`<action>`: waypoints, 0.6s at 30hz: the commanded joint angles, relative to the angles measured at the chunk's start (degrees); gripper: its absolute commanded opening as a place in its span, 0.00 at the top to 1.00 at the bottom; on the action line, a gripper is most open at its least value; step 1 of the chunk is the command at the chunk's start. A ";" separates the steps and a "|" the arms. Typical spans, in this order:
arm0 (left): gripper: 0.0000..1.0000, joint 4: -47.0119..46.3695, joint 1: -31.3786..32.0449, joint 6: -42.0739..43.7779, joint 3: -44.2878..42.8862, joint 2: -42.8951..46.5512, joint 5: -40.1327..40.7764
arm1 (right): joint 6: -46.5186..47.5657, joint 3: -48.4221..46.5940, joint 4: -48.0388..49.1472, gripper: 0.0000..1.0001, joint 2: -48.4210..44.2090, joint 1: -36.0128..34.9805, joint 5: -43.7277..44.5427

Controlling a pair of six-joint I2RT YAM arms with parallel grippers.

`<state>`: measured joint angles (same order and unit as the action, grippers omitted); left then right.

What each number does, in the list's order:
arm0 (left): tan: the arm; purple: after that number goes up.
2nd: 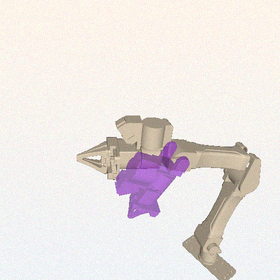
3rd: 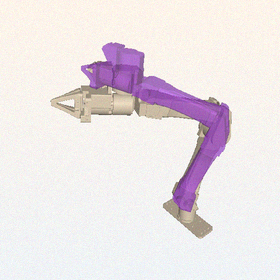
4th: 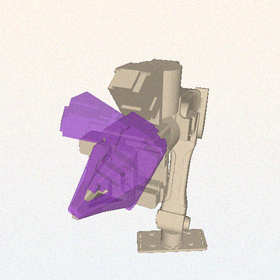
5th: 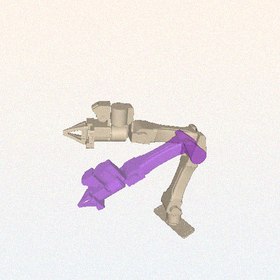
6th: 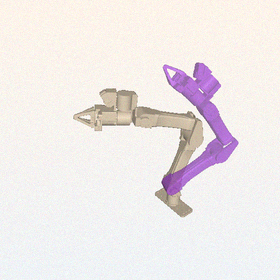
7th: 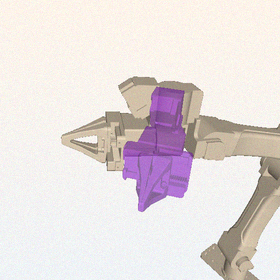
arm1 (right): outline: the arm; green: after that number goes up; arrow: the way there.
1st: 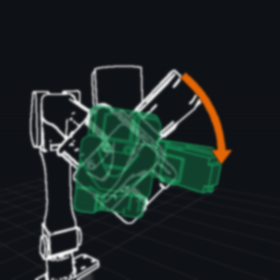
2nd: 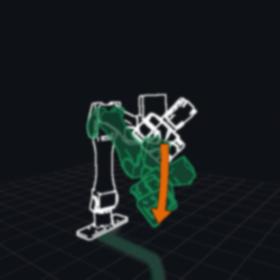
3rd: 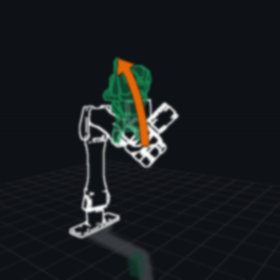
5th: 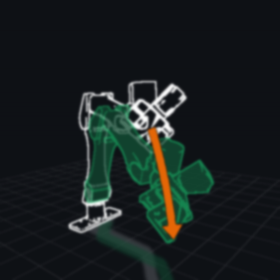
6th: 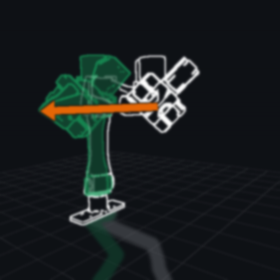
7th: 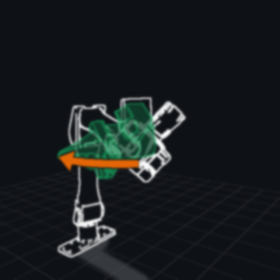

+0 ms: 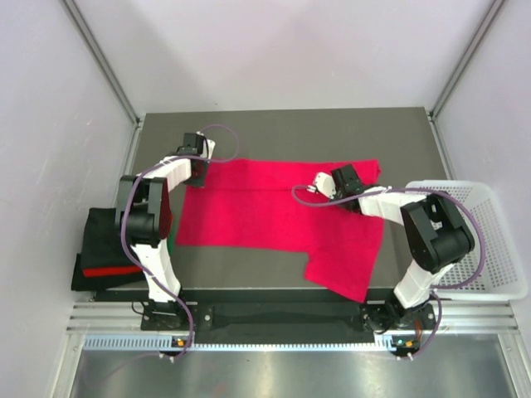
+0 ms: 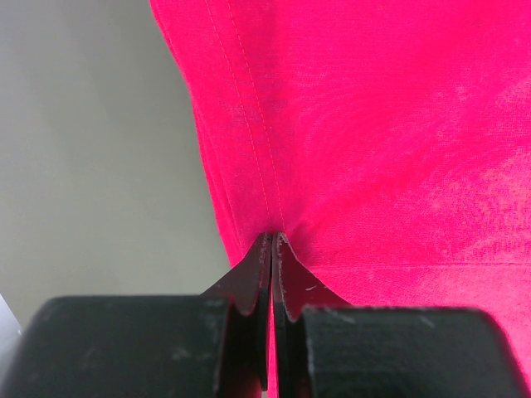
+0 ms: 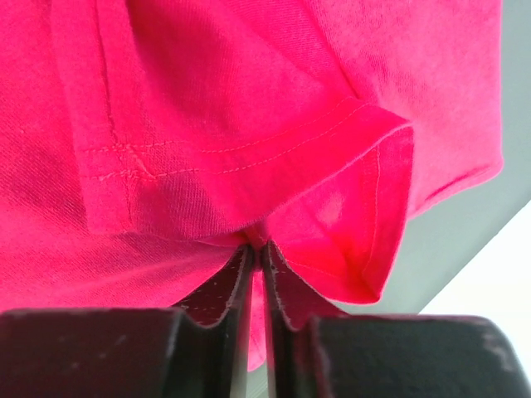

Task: Fold and stack the t-shirts
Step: Fold the tshirt

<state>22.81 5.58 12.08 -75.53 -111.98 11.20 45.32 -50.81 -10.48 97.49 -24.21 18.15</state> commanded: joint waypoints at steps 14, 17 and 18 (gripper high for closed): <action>1.00 0.13 -0.31 -0.39 0.38 1.15 -1.01 | -4.01 -1.31 -7.27 0.95 -12.94 -0.49 1.89; 1.00 0.13 -0.31 -0.21 0.38 1.51 -1.01 | -5.24 -1.40 -9.64 0.95 -13.47 -1.80 1.71; 0.99 0.13 -0.31 -0.30 0.38 1.59 -1.01 | -5.59 -1.23 -10.43 0.95 -13.73 -2.24 1.80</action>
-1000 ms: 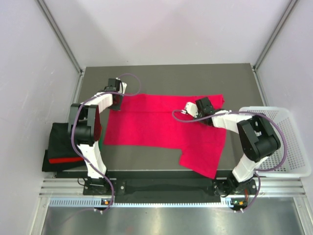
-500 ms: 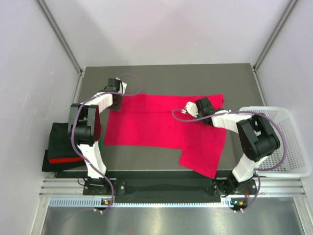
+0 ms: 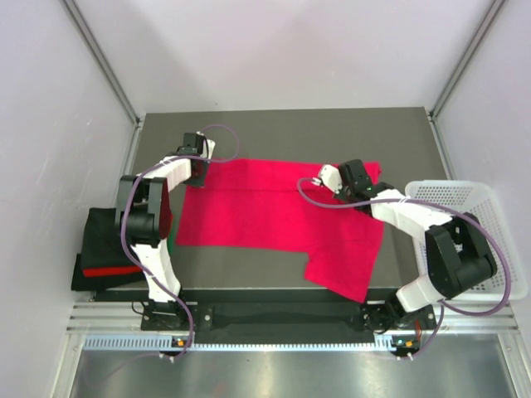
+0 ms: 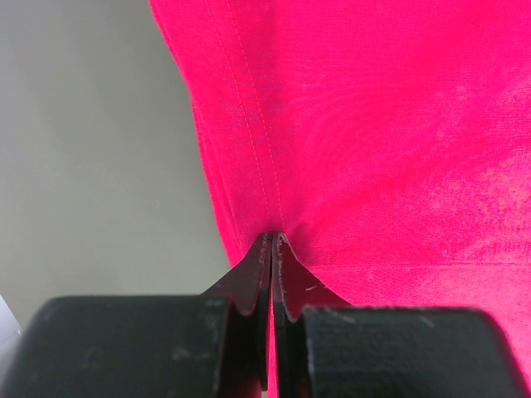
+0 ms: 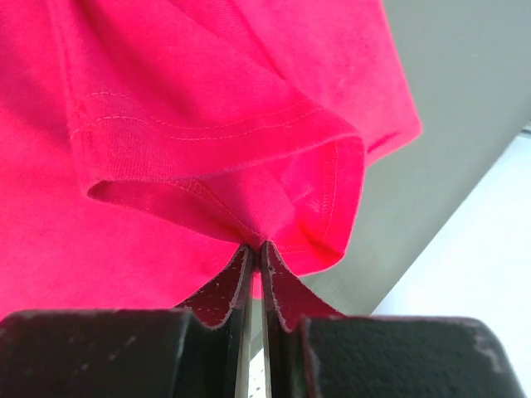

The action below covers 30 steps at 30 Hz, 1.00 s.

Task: Fold and stack the t-shirts
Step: Fold the tshirt

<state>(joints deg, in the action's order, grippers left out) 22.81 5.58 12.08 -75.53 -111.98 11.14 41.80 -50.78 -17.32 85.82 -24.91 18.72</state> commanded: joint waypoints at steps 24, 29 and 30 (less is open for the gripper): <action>1.00 0.04 -0.31 0.05 0.73 2.12 -1.20 | -6.12 0.51 -9.13 0.83 -2.68 -7.70 0.79; 1.00 -0.04 -0.31 -0.03 0.73 2.12 -1.20 | -5.50 2.26 -7.73 0.76 -3.20 -7.70 1.23; 1.00 -0.04 -0.40 -0.12 0.64 1.95 -1.29 | -5.33 2.36 -7.12 0.75 -3.20 -7.79 1.58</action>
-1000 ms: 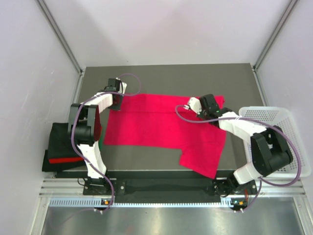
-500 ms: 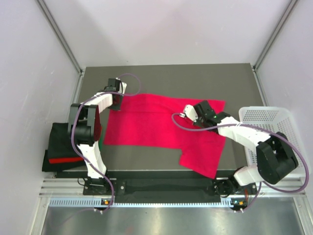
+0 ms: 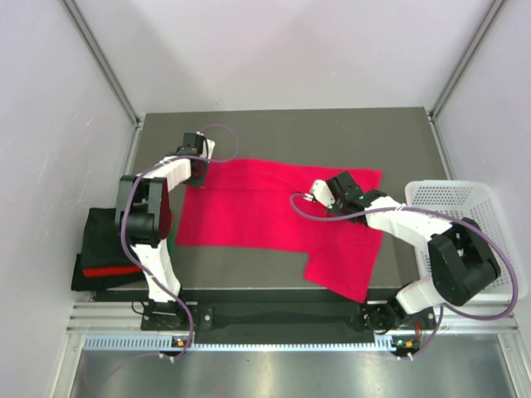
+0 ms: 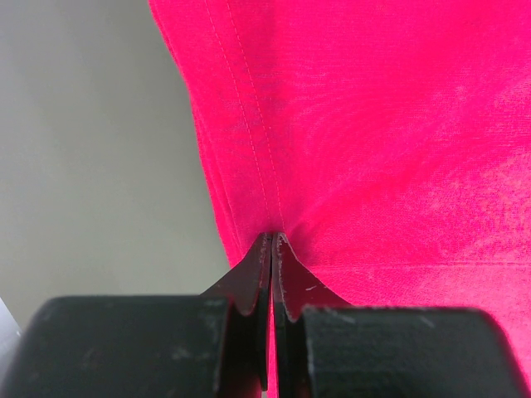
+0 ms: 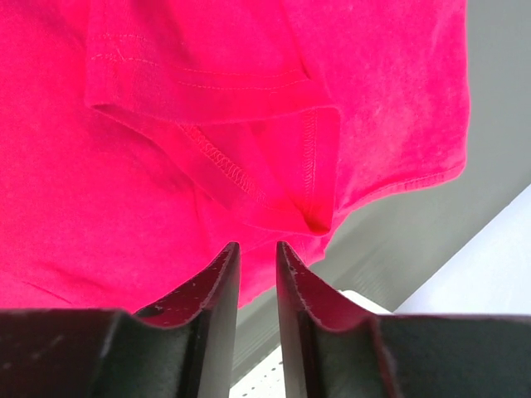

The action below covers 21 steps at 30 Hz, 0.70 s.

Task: Fold and stack the t-shirts
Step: Fold the tshirt

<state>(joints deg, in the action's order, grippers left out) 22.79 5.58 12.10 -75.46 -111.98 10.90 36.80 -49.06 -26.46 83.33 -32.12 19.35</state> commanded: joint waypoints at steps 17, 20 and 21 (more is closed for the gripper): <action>1.00 -0.02 -0.31 0.12 0.58 1.51 -0.61 | 0.73 -0.95 5.71 0.86 6.49 -0.49 0.95; 1.00 0.07 -0.31 0.03 0.58 1.42 -0.61 | 0.73 -0.86 6.59 1.00 6.67 -0.49 1.65; 1.00 0.07 -0.31 0.12 0.58 1.50 -0.61 | 0.56 -0.86 6.77 1.00 6.32 -0.49 2.43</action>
<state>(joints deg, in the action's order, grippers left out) 22.74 5.50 12.10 -75.42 -111.98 10.92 37.45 -48.42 -22.57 89.73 -32.12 19.70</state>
